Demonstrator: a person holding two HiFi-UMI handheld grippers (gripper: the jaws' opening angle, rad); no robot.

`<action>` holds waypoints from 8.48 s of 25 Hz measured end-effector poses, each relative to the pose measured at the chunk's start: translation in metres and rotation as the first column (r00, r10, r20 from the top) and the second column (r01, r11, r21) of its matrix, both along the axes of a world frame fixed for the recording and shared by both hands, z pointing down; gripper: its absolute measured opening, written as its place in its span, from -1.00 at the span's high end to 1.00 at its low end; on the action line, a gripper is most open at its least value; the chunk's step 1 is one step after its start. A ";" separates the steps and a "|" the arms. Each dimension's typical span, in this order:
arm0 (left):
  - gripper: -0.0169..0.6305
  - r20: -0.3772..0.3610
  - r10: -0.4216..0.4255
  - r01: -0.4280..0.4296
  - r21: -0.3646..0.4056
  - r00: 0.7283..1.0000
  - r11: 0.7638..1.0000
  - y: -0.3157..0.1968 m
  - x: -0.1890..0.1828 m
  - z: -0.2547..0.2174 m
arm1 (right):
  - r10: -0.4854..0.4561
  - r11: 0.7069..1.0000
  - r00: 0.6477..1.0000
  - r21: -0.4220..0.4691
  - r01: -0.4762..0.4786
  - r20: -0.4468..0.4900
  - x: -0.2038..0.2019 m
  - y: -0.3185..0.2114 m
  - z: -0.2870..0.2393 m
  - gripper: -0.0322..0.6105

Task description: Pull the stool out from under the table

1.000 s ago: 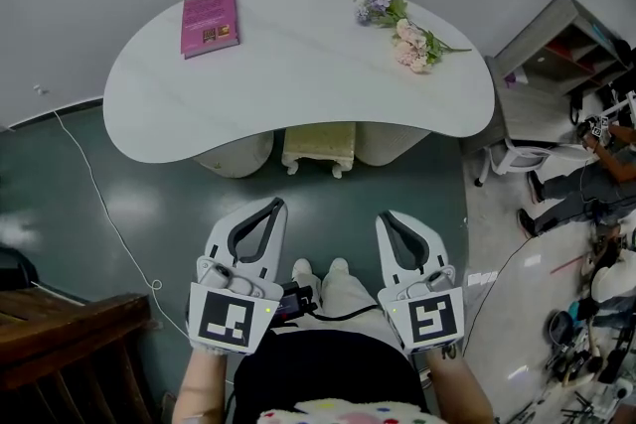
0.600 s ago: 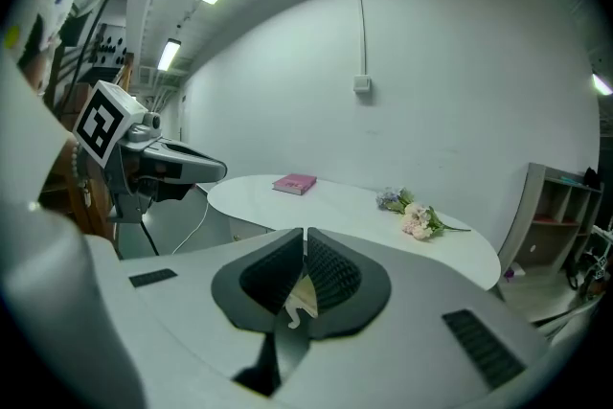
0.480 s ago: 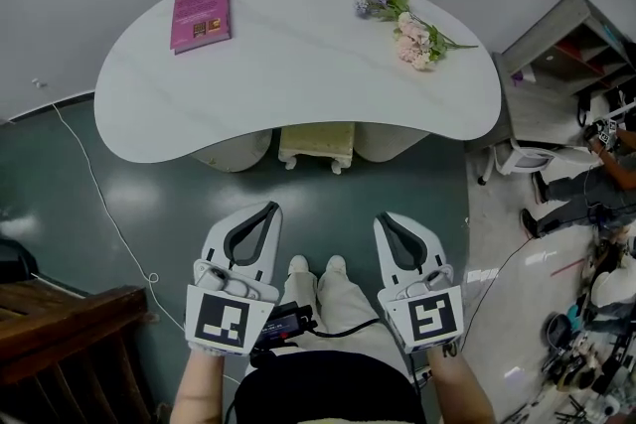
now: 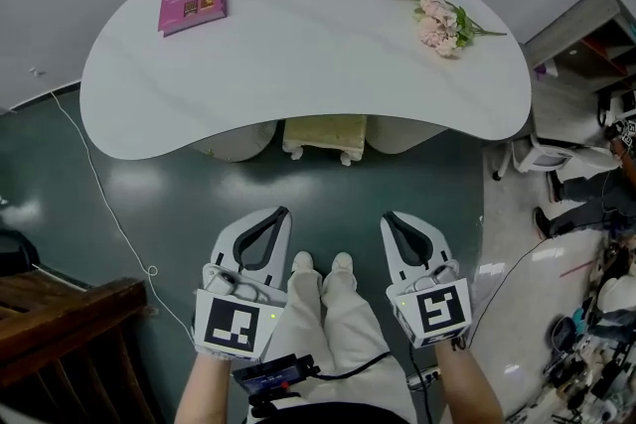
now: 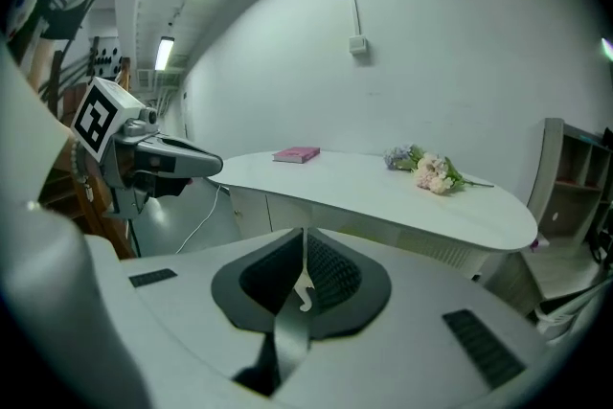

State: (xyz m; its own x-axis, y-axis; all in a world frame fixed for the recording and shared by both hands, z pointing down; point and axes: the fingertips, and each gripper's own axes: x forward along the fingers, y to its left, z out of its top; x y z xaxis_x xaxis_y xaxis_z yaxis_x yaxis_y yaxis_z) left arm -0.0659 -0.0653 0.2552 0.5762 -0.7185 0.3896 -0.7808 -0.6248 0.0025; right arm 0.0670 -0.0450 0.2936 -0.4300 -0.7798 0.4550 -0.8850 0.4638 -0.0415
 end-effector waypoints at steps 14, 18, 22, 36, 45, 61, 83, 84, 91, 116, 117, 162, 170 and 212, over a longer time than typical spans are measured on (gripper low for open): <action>0.90 -0.031 -0.081 0.077 -0.108 0.996 0.991 -0.031 -0.009 0.122 | -0.024 0.993 0.999 -0.114 0.020 -0.038 0.017 -0.039 0.137 0.78; 0.90 -0.001 -0.108 0.108 -0.119 0.994 0.987 -0.044 -0.017 0.169 | -0.024 0.990 0.998 -0.140 0.017 -0.050 0.024 -0.050 0.179 0.78; 0.90 0.013 -0.112 0.113 -0.142 0.994 0.983 -0.057 -0.016 0.212 | -0.024 0.986 0.998 -0.167 0.013 -0.065 0.030 -0.059 0.219 0.78; 0.44 -0.001 -0.121 0.118 -0.234 0.993 0.965 -0.118 -0.016 0.325 | 0.042 0.955 0.996 -0.290 -0.064 -0.084 0.044 -0.117 0.330 0.46; 0.26 0.073 -0.071 0.091 -0.310 0.995 0.947 -0.153 -0.014 0.390 | 0.055 0.934 0.996 -0.349 -0.077 -0.072 0.046 -0.156 0.374 0.15; 0.08 0.124 -0.112 0.153 -0.391 0.986 0.908 -0.186 -0.029 0.458 | 0.063 0.918 0.997 -0.388 -0.077 -0.050 0.040 -0.186 0.429 0.02; 0.21 0.110 -0.060 0.103 -0.438 0.992 0.893 -0.195 -0.016 0.475 | 0.086 0.909 0.996 -0.406 -0.090 -0.027 0.035 -0.185 0.443 0.00; 0.22 0.112 -0.060 0.104 -0.443 0.992 0.891 -0.194 -0.017 0.476 | 0.088 0.908 0.996 -0.408 -0.092 -0.029 0.034 -0.184 0.443 0.00; 0.22 0.120 -0.063 0.111 -0.458 0.991 0.882 -0.181 -0.017 0.476 | 0.076 0.902 0.996 -0.423 -0.087 -0.043 0.036 -0.174 0.443 0.00; 0.23 0.176 -0.035 0.121 -0.509 0.984 0.852 -0.105 -0.017 0.478 | 0.064 0.878 0.995 -0.469 -0.093 -0.079 0.037 -0.103 0.443 0.02; 0.23 0.178 -0.031 0.119 -0.510 0.983 0.852 -0.100 -0.017 0.478 | 0.063 0.878 0.995 -0.470 -0.093 -0.080 0.036 -0.099 0.443 0.02; 0.30 0.282 0.088 0.121 -0.646 0.955 0.754 0.095 -0.019 0.480 | -0.002 0.794 0.990 -0.603 -0.083 -0.138 0.039 0.087 0.444 0.04; 0.33 0.299 0.112 0.123 -0.664 0.948 0.738 0.122 -0.016 0.480 | -0.013 0.787 0.989 -0.611 -0.082 -0.150 0.041 0.112 0.444 0.05; 0.36 0.332 0.119 0.180 -0.740 0.936 0.648 0.189 -0.024 0.477 | -0.035 0.703 0.983 -0.704 -0.103 -0.179 0.039 0.173 0.443 0.05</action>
State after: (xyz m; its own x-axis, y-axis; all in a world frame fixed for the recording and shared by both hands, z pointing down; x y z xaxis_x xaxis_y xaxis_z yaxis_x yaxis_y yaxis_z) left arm -0.0897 0.1237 0.7326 0.2917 -0.1041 0.9508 -0.8440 -0.4959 0.2046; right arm 0.1057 0.1284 0.7363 -0.2738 -0.2097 0.9386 -0.9242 0.3275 -0.1965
